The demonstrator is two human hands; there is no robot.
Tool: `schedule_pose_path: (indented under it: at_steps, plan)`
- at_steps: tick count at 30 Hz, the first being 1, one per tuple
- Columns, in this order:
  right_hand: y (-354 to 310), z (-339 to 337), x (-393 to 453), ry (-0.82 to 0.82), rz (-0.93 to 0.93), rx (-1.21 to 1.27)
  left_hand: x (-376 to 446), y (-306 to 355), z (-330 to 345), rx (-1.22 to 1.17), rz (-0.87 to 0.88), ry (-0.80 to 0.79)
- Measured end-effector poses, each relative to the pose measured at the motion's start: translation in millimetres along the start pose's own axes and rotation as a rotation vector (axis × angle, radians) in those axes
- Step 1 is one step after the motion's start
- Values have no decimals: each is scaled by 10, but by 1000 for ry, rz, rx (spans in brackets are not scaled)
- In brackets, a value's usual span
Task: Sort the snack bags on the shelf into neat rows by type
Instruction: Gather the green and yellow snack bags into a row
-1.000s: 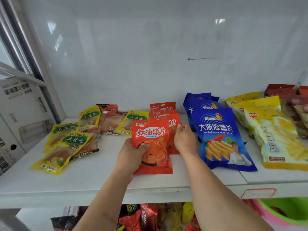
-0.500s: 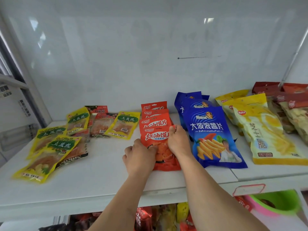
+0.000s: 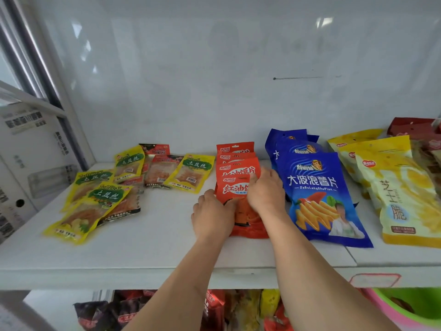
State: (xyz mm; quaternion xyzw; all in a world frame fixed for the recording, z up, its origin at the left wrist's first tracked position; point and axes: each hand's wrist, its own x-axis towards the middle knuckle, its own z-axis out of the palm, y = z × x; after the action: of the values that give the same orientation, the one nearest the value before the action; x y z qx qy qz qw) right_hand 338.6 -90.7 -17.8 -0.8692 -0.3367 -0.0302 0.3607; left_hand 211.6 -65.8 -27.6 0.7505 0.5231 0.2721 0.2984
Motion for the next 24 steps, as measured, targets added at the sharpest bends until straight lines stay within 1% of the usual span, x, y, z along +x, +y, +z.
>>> schedule_pose_path:
  at_steps: [4,8,15,20,23,24]
  plan:
    - [-182,-27,-31,7,-71,0,19,-65,-107,-76,-6,6]
    - [-384,43,-113,8,-173,27,92,-170,-300,-99,-1,44]
    - [-835,422,-205,-132,-209,126,408,-431,-769,-69,45,123]
    - [-1177,717,-188,-251,-124,74,760,-742,-1253,49,96,200]
    - [-1348,895,-140,-320,-49,-79,937,-1001,-1532,275,75,255]
    - [-1394,968,-119,-343,-7,-122,984,-1104,-1605,347,64,242]
